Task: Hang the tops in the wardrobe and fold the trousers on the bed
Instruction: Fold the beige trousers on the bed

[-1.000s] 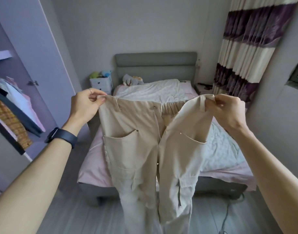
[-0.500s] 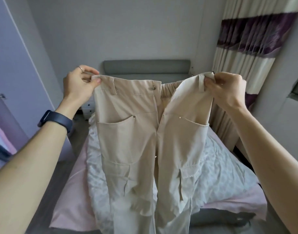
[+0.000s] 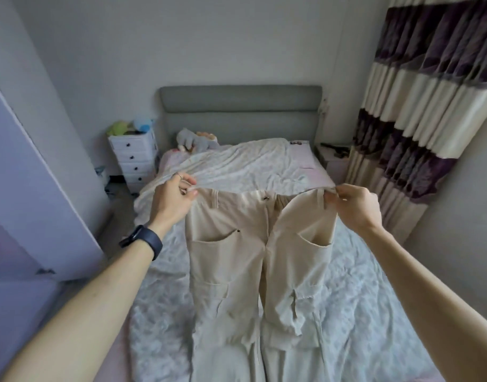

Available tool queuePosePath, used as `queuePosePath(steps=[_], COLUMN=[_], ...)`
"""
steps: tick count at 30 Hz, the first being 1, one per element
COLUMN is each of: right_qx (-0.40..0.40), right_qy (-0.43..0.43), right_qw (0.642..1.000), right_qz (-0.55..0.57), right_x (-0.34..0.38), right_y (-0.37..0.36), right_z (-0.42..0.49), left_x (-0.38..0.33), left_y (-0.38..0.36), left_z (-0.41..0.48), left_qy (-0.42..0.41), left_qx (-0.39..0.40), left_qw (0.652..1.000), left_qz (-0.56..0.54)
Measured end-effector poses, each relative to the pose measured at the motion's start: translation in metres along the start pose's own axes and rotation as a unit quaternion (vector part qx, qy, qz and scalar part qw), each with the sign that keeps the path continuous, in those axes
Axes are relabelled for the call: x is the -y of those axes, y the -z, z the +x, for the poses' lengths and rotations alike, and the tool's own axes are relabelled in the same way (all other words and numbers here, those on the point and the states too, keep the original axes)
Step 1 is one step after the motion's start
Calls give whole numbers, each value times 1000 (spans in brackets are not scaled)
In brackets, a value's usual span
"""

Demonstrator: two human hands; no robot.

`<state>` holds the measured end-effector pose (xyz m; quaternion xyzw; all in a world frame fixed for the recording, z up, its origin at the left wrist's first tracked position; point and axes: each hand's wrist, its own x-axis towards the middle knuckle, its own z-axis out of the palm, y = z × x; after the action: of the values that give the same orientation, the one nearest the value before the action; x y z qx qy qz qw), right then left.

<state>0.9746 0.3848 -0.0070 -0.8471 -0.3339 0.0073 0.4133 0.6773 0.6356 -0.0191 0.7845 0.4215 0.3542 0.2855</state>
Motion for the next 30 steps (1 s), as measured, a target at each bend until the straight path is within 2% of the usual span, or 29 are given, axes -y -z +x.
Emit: queuePosePath(steps=[3,7,10,16,19,26,30], right_qx=[24,45,72,90,85,104,82], right_qy=[6,-37,-62,-68,-55,-77,-84], right_qw=[1000,998,995,993,993,991,992], right_qz=[-12,16,35,47,54,-28,-48], right_x=[-25,-65,-86,-96,-98,-143,-163], right_y=[-30,-69,-101,-171,-215,-326,-387], right_z=[19,48,87,196,246,332,370], left_x=[25,49,65,85,99,169,214], left_y=[-32,-73,-105,-172,-201,-274,-312], left_z=[16,38,68,154,198,258,305], left_qy=[26,34,73,160,168,195,170], left_qx=[29,42,35,-38,-69,-128,-130], left_qw=[999,997,991,983,979,968,971], left_qz=[29,52,104,76,88,95,110])
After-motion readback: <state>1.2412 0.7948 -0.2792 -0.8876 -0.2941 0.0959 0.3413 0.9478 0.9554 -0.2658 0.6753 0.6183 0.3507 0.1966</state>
